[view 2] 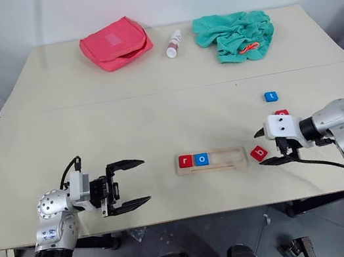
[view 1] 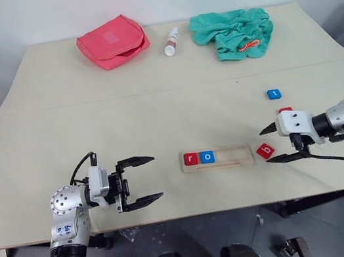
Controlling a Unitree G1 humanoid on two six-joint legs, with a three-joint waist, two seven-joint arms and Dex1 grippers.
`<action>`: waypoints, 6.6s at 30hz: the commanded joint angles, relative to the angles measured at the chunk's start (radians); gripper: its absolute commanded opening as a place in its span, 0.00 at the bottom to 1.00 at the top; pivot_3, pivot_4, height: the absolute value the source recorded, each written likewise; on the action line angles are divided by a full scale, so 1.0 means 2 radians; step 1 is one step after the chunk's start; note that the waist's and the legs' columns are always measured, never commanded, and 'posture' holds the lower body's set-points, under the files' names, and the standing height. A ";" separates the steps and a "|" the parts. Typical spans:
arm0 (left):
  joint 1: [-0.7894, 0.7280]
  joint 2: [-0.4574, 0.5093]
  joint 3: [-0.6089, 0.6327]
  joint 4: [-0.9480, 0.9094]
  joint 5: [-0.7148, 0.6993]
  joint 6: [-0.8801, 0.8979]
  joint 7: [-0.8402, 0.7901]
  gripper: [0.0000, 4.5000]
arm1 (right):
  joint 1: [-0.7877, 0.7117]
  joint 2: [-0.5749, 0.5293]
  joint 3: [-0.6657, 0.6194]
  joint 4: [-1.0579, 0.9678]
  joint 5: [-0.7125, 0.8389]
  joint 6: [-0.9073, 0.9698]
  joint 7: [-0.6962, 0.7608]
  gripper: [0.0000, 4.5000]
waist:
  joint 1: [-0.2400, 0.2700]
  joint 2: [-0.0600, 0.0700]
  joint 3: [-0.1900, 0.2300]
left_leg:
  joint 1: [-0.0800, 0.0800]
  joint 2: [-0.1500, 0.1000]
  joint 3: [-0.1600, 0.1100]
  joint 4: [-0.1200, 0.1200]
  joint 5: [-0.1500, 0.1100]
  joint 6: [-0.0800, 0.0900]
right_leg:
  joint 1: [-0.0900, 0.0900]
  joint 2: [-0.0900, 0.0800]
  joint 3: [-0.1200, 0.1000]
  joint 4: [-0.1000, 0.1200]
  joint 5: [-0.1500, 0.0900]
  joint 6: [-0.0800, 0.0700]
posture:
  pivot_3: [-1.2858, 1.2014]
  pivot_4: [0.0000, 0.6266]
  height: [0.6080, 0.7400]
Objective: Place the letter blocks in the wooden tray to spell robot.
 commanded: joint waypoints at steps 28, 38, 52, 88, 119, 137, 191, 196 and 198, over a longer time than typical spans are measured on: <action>0.001 -0.007 0.000 -0.004 0.002 -0.019 0.020 1.00 | -0.076 0.008 0.047 0.150 -0.011 -0.089 0.081 0.33 | 0.000 0.000 0.000 | 0.000 0.000 -0.002 0.001 0.000 0.000 | 0.003 0.000 -0.002 -0.001 0.000 0.000 | 0.52 0.24 1.00; -0.004 -0.008 -0.003 0.008 0.000 -0.022 0.012 1.00 | 0.019 -0.034 -0.027 -0.031 0.048 0.080 0.031 0.33 | 0.004 0.000 0.000 | 0.000 0.000 -0.003 0.001 0.000 0.000 | 0.003 0.000 -0.002 -0.001 0.000 0.000 | 0.52 0.24 1.00; -0.041 -0.001 -0.002 0.071 0.005 -0.032 -0.030 1.00 | 0.051 -0.035 -0.047 -0.379 0.108 0.413 -0.105 0.33 | 0.010 0.001 0.000 | 0.000 0.000 -0.003 0.001 0.000 0.000 | 0.002 0.000 -0.002 -0.002 0.000 0.000 | 0.52 0.24 1.00; -0.035 -0.004 -0.004 0.048 0.004 -0.028 -0.028 1.00 | -0.038 0.011 0.112 -0.315 0.027 0.378 -0.106 0.41 | 0.011 0.001 0.001 | -0.001 -0.001 -0.003 0.001 0.000 0.000 | 0.001 0.000 -0.002 -0.001 0.000 0.000 | 0.52 0.24 1.00; -0.041 0.002 -0.001 0.055 0.005 -0.029 -0.026 1.00 | 0.044 -0.016 0.026 -0.373 0.095 0.414 -0.128 0.78 | 0.011 0.001 0.001 | 0.000 0.000 -0.003 0.000 0.000 0.000 | 0.001 0.000 -0.002 -0.001 0.000 0.000 | 0.52 0.24 1.00; -0.031 0.005 0.003 0.043 0.005 -0.026 -0.018 1.00 | 0.020 0.017 0.073 -0.293 0.051 0.374 -0.140 0.00 | 0.011 0.001 0.001 | 0.000 -0.001 -0.003 0.000 0.000 0.000 | 0.001 0.000 -0.002 -0.001 0.000 0.000 | 0.52 0.24 1.00; -0.071 -0.008 -0.002 0.109 0.009 -0.037 -0.050 1.00 | 0.315 0.110 -0.383 -0.407 0.170 0.436 -0.411 0.98 | 0.013 0.001 0.001 | 0.001 -0.001 -0.002 0.000 0.000 0.000 | 0.002 0.000 -0.001 -0.001 0.000 0.000 | 0.52 0.24 1.00; -0.073 -0.008 -0.002 0.110 0.009 -0.038 -0.049 1.00 | 0.318 0.107 -0.378 -0.407 0.176 0.438 -0.414 0.98 | 0.013 0.001 0.001 | 0.001 -0.001 -0.001 0.000 0.000 0.000 | 0.002 0.000 -0.001 -0.001 0.000 0.000 | 0.52 0.24 1.00; -0.073 -0.008 -0.001 0.111 0.009 -0.038 -0.050 1.00 | 0.319 0.106 -0.376 -0.408 0.177 0.437 -0.415 0.98 | 0.013 0.001 0.001 | 0.001 -0.001 -0.002 0.000 0.000 0.000 | 0.002 0.000 -0.001 -0.001 0.000 0.000 | 0.52 0.24 1.00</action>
